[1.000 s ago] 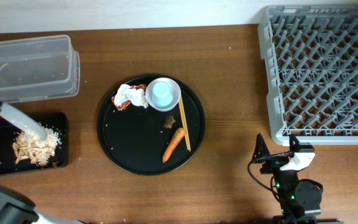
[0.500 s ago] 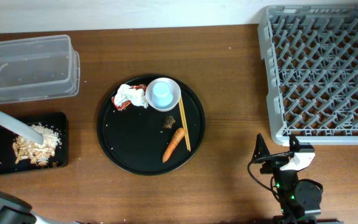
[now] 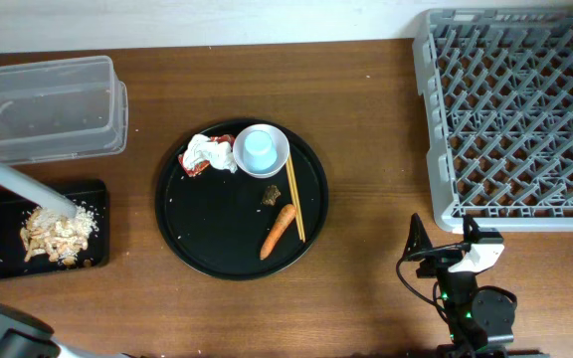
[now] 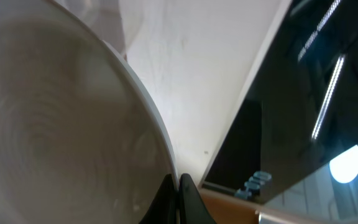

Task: Sort waste into correct bins and load items into the dishwasher rack
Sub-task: 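Carry the emptied plate back and lower it onto the round tray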

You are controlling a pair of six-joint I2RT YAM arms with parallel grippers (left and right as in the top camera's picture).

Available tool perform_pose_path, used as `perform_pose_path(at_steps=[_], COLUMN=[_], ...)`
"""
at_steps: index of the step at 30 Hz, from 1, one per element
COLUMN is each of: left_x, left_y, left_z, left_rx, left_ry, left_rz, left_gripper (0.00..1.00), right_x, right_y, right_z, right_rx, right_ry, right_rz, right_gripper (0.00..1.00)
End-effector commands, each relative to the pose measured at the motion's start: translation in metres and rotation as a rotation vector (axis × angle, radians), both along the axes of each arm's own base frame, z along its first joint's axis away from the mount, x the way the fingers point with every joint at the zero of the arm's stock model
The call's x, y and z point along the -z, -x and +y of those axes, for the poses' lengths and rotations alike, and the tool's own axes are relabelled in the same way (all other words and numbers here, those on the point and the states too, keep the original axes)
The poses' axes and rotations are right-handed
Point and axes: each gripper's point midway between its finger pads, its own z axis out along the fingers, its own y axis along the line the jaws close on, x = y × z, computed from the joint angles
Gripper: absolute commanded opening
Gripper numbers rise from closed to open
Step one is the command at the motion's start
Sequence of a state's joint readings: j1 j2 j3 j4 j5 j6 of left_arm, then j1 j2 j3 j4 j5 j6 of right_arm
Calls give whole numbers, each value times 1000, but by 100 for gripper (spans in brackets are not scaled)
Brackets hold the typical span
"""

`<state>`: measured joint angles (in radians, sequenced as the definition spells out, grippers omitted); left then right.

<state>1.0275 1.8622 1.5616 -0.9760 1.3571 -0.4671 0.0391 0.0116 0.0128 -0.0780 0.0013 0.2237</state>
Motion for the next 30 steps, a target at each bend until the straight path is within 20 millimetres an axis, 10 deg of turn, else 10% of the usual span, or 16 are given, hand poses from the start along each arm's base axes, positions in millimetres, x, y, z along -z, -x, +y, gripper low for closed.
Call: perform_pose_path(at_steps=[1, 10, 18, 30], left_x=[-40, -73, 25, 54], left_y=[-12, -23, 7, -12], left_z=[-38, -140, -215, -310], left_rx=[105, 295, 492, 605], left_ry=[-71, -327, -827, -1259], left_rz=[-121, -123, 479, 415], left_gripper=[1, 1, 1, 1], right_x=[3, 3, 3, 3], right_y=[0, 0, 0, 0], right_z=[-1, -1, -1, -1], right_rx=[5, 5, 5, 5], right_ry=[11, 11, 11, 11], right_rz=[3, 3, 3, 3], right_gripper=[98, 98, 98, 98])
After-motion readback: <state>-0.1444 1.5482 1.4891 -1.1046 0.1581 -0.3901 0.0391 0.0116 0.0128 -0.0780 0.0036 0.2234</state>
